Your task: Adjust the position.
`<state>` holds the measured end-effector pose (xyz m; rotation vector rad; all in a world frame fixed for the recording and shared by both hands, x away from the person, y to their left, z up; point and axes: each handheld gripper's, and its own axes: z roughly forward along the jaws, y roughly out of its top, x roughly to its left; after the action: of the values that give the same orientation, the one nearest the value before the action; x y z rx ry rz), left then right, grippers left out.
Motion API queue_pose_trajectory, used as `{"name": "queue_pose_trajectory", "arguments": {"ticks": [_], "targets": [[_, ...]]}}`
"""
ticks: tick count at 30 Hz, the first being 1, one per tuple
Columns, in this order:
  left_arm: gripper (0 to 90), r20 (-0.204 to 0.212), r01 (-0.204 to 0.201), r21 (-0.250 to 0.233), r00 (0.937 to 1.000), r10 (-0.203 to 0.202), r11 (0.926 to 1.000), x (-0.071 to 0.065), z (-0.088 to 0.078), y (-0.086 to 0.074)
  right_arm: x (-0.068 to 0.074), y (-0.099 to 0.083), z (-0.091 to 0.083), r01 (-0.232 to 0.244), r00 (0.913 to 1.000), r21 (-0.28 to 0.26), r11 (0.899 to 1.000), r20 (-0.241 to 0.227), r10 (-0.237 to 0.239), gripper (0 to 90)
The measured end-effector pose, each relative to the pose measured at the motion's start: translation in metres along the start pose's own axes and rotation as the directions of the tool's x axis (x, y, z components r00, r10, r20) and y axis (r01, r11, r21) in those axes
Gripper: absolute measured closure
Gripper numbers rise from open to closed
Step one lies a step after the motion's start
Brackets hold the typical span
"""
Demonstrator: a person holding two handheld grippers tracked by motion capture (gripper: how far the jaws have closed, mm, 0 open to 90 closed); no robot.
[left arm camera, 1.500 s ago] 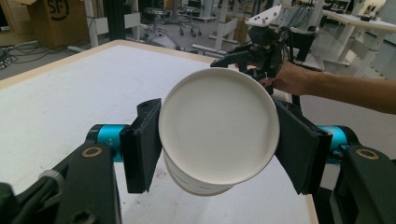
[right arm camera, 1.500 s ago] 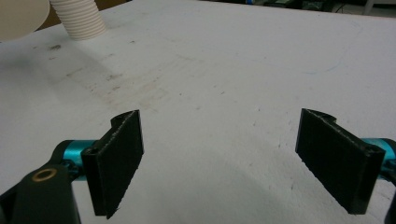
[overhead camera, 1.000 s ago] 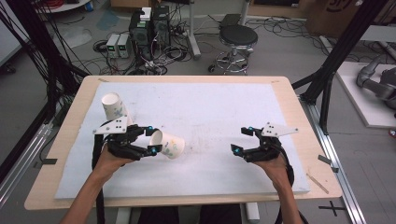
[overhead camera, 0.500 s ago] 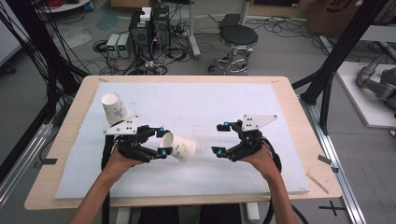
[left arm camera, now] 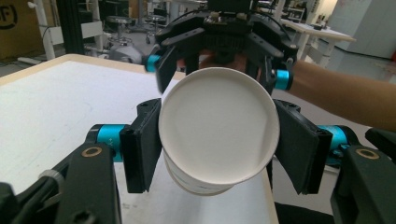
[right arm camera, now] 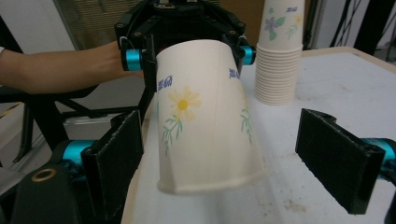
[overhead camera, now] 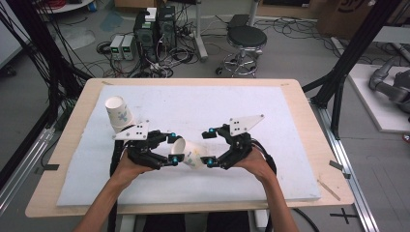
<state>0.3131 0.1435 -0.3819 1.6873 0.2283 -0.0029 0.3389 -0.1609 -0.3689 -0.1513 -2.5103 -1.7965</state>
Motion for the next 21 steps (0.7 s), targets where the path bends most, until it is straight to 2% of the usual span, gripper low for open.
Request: {"name": "queue_pose_trajectory", "arguments": {"ticks": [4, 7, 17, 21], "targets": [[36.6, 0.011, -0.004, -0.008, 0.9999, 0.005, 1.0, -0.002, 0.004, 0.006, 0.0, -0.001, 0.012, -0.001, 0.9985, 0.008, 1.0, -0.054, 0.002, 15.1], [36.6, 0.018, -0.012, -0.009, 0.9998, 0.013, 0.9999, -0.004, 0.006, 0.01, -0.001, -0.002, 0.019, 0.003, 0.997, 0.017, 1.0, -0.077, -0.001, 15.1], [36.6, 0.028, -0.018, -0.009, 0.9994, 0.019, 0.9998, -0.006, 0.007, 0.013, -0.002, -0.004, 0.026, 0.0, 0.9945, 0.026, 1.0, -0.105, 0.003, 16.0], [36.6, 0.03, -0.018, -0.008, 0.9994, 0.018, 0.9998, -0.006, 0.007, 0.013, -0.002, -0.005, 0.027, -0.001, 0.9929, 0.033, 0.999, -0.119, 0.005, 19.0]]}}
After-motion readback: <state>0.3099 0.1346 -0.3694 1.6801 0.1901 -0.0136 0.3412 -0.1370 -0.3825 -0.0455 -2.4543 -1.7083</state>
